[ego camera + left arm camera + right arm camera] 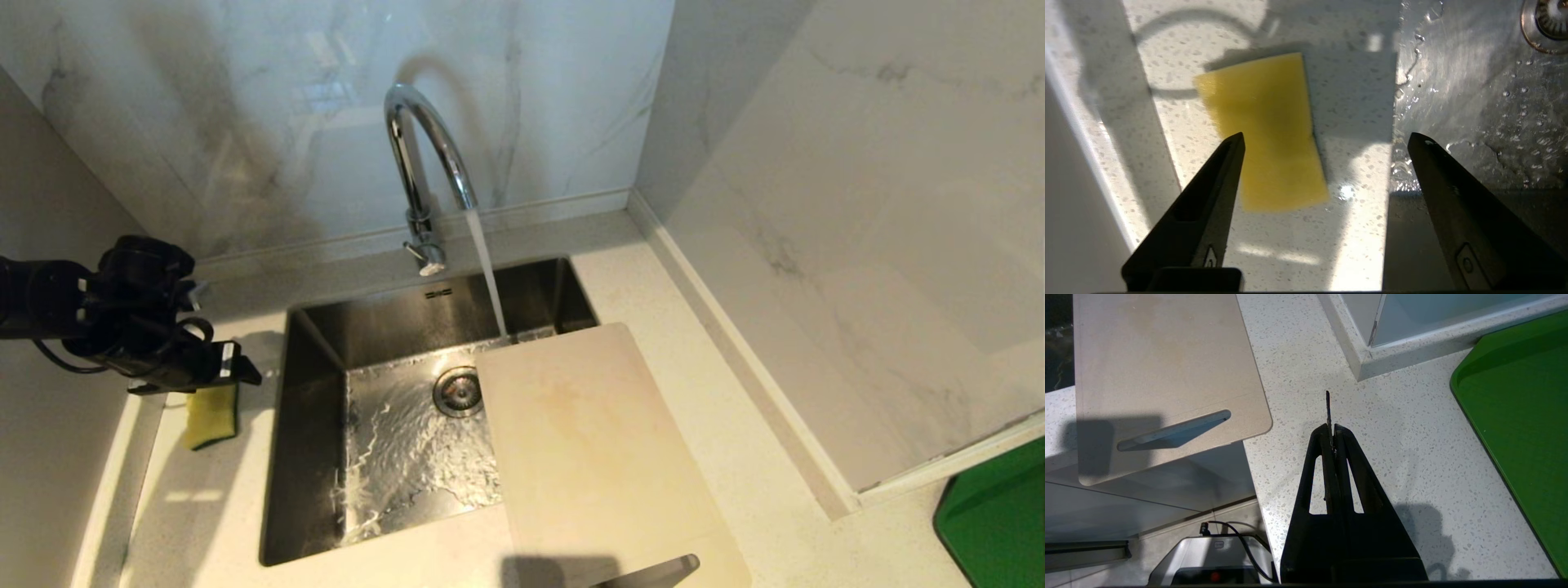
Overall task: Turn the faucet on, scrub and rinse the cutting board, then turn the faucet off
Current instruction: Pick up the cleaning cloth
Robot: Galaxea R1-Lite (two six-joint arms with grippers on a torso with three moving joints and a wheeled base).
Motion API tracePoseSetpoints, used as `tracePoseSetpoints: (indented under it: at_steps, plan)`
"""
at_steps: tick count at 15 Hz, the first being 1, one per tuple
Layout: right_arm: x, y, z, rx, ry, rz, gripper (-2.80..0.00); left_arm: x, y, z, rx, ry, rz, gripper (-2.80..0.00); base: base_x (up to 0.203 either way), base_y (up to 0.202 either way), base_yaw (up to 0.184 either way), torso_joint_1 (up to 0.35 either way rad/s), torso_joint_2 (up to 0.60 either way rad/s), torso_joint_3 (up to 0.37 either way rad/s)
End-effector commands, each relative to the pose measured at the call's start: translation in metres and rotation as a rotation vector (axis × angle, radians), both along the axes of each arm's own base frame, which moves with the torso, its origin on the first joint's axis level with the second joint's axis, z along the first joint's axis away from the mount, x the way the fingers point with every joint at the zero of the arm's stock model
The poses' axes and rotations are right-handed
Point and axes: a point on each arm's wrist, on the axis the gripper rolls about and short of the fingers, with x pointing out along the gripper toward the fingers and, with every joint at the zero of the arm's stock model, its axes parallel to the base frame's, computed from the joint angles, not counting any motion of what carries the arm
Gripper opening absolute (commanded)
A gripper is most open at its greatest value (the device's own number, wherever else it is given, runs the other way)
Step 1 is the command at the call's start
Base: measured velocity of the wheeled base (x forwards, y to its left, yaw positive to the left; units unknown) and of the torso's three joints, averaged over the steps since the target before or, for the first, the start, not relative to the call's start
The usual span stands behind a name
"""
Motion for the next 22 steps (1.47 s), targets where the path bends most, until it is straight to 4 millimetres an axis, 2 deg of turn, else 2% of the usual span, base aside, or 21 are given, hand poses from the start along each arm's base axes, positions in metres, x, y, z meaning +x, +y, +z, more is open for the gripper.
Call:
tracePoseSetpoints:
  at_steps: [1, 5, 10, 16, 22]
  plan:
    - [0.000, 0.000, 0.000, 0.000, 0.000, 0.000, -2.80, 0.000, 0.006, -0.001, -0.005, 0.005, 0.025, 0.00, 0.000, 0.000, 0.000, 0.000, 0.00, 0.000]
    - [0.000, 0.000, 0.000, 0.000, 0.000, 0.000, -2.80, 0.000, 0.007, -0.009, -0.020, 0.054, 0.061, 0.00, 0.000, 0.000, 0.000, 0.000, 0.00, 0.000]
    - [0.000, 0.000, 0.000, 0.000, -0.001, 0.000, -2.80, -0.003, 0.017, -0.035, -0.022, 0.134, 0.173, 0.00, 0.000, 0.000, 0.000, 0.000, 0.00, 0.000]
    - [0.000, 0.000, 0.000, 0.000, 0.000, 0.000, -2.80, -0.003, 0.021, -0.036, -0.036, 0.137, 0.180, 0.00, 0.000, 0.000, 0.000, 0.000, 0.00, 0.000]
    - [0.000, 0.000, 0.000, 0.000, -0.001, 0.000, -2.80, 0.000, 0.019, -0.041, -0.133, 0.147, 0.116, 0.00, 0.000, 0.000, 0.000, 0.000, 0.00, 0.000]
